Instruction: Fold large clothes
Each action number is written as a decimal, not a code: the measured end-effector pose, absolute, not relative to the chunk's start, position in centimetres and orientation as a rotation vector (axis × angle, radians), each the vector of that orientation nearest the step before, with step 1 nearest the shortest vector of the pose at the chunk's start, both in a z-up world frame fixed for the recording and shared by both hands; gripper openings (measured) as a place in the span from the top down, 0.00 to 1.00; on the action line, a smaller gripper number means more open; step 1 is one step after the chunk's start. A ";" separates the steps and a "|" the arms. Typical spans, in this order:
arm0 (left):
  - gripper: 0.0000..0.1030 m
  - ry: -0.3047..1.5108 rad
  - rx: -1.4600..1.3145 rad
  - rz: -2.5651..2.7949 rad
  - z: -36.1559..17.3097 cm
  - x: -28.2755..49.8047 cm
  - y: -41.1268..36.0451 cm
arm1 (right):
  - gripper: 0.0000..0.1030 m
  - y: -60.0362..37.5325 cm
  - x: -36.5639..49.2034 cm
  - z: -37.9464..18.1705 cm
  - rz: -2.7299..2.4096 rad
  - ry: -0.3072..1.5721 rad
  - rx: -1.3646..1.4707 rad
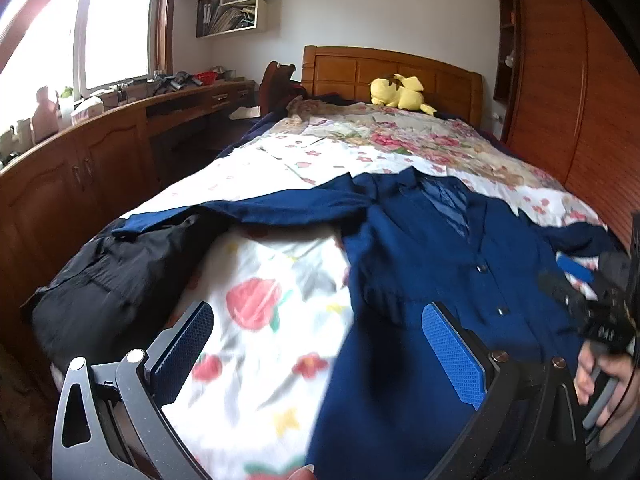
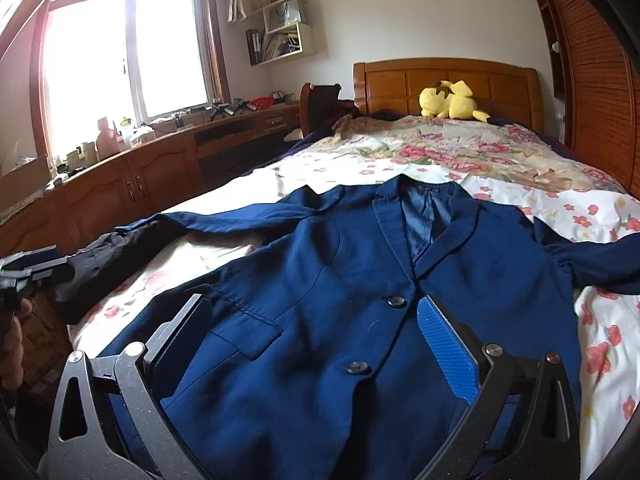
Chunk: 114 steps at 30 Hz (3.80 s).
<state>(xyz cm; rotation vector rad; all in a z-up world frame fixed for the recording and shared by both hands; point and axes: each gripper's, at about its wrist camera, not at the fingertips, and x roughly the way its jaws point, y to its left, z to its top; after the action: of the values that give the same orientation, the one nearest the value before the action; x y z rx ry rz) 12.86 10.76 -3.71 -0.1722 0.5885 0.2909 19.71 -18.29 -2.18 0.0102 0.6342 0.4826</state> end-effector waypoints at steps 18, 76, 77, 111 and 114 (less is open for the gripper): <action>0.32 0.637 -0.287 0.236 -8.8 27.2 22.9 | 0.00 -14.4 22.7 -8.2 0.504 0.789 -0.062; 0.61 0.762 -0.016 0.185 -7.0 29.2 9.5 | 0.00 -21.4 21.5 -1.8 0.382 0.630 -0.026; 0.57 0.764 -0.020 0.195 -7.5 28.7 10.2 | 0.00 -21.4 21.5 -1.9 0.381 0.633 -0.027; 0.46 0.844 -0.244 0.360 -16.1 32.9 19.5 | 0.00 -19.2 23.8 -8.0 0.383 0.768 -0.083; 0.65 0.848 -0.218 0.362 -15.8 33.5 19.3 | 0.00 -19.2 23.9 -8.1 0.384 0.773 -0.080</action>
<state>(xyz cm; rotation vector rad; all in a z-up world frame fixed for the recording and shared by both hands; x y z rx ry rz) 33.50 19.30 -15.81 -0.2181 0.8480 0.3617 23.91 -19.18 -8.08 -0.0798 0.7729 0.3837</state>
